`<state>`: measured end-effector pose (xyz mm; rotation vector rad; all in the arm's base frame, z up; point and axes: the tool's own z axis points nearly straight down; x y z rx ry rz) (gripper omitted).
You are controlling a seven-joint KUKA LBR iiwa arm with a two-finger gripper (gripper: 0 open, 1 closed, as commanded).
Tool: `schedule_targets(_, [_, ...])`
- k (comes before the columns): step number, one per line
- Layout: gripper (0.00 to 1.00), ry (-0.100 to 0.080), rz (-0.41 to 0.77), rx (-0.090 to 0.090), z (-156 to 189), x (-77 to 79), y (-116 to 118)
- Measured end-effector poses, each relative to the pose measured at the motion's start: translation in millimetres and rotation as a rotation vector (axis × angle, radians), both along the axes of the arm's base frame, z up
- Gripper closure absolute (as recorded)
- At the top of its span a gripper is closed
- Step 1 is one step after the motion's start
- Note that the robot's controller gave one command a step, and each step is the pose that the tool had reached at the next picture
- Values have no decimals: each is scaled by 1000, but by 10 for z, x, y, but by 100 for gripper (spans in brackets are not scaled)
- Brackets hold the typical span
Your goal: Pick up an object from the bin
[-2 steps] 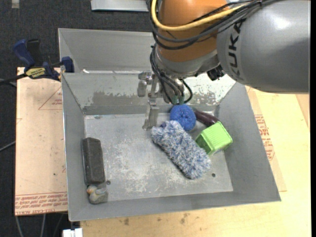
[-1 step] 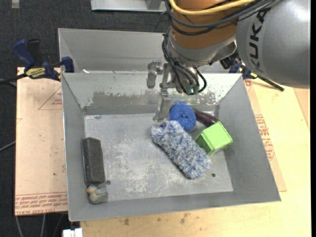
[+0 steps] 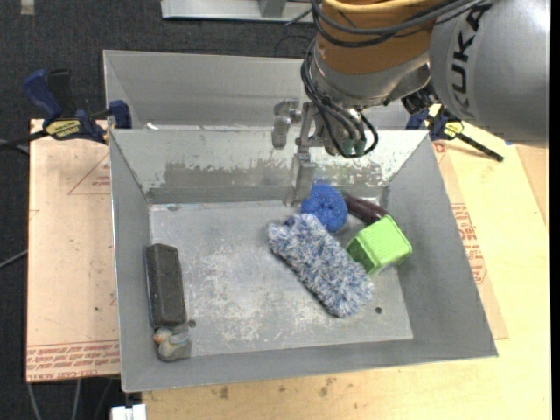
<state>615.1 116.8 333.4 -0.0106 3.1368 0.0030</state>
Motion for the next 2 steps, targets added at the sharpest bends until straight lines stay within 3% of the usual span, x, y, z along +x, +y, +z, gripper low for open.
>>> schedule_targets(1, [0, 1, 4, -1, -339, -425, -250])
schedule_targets(2, [0, 1, 60, -1, -648, -402, -387])
